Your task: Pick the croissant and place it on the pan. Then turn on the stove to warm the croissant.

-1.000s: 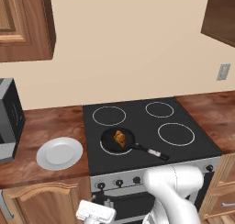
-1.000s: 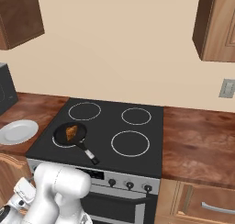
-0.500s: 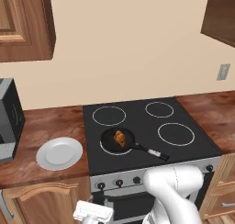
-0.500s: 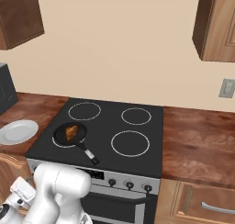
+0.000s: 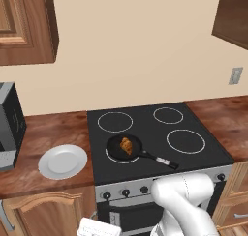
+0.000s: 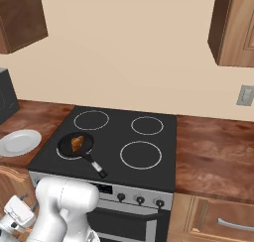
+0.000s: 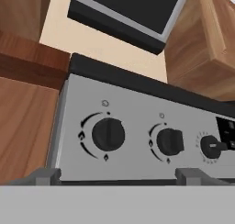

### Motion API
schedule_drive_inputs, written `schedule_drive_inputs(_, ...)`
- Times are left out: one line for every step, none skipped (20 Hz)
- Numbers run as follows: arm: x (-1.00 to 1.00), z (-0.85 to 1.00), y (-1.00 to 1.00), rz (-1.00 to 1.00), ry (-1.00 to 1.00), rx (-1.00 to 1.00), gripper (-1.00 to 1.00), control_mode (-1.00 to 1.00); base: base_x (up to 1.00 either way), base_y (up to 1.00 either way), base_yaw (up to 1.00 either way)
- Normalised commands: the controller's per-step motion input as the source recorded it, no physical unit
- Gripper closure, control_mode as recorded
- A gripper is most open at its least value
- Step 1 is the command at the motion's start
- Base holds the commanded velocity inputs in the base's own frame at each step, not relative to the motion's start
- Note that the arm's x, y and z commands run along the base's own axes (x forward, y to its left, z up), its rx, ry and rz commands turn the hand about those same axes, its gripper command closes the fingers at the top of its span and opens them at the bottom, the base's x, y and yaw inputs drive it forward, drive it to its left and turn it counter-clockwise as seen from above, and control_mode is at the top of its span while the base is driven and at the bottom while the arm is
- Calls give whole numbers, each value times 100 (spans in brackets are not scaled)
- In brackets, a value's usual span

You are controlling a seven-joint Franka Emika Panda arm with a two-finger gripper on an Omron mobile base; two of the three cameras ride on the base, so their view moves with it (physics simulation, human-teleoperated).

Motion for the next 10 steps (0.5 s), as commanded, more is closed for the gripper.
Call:
schedule_drive_inputs(0,59,0,0,-8,9,-100,-100,0,0,0)
schedule_drive_inputs(11,64,-7,0,-5,11,-100,-100,0,0,0)
schedule_drive_inputs(20,80,-11,0,-6,12,-100,-100,0,0,0)
schedule_drive_inputs(29,92,-15,0,-7,11,-100,-100,0,0,0)
schedule_drive_inputs(26,88,-10,0,-7,9,-100,-100,0,0,0)
schedule_drive_inputs(17,79,-16,0,-7,11,-100,-100,0,0,0)
schedule_drive_inputs(20,47,-9,0,-4,9,-100,-100,0,0,0)
schedule_drive_inputs(1,6,-4,0,0,3,-100,-100,0,0,0)
schedule_drive_inputs(0,0,0,0,0,0,-100,-100,0,0,0)
schedule_drive_inputs(0,0,0,0,0,0,-100,-100,0,0,0)
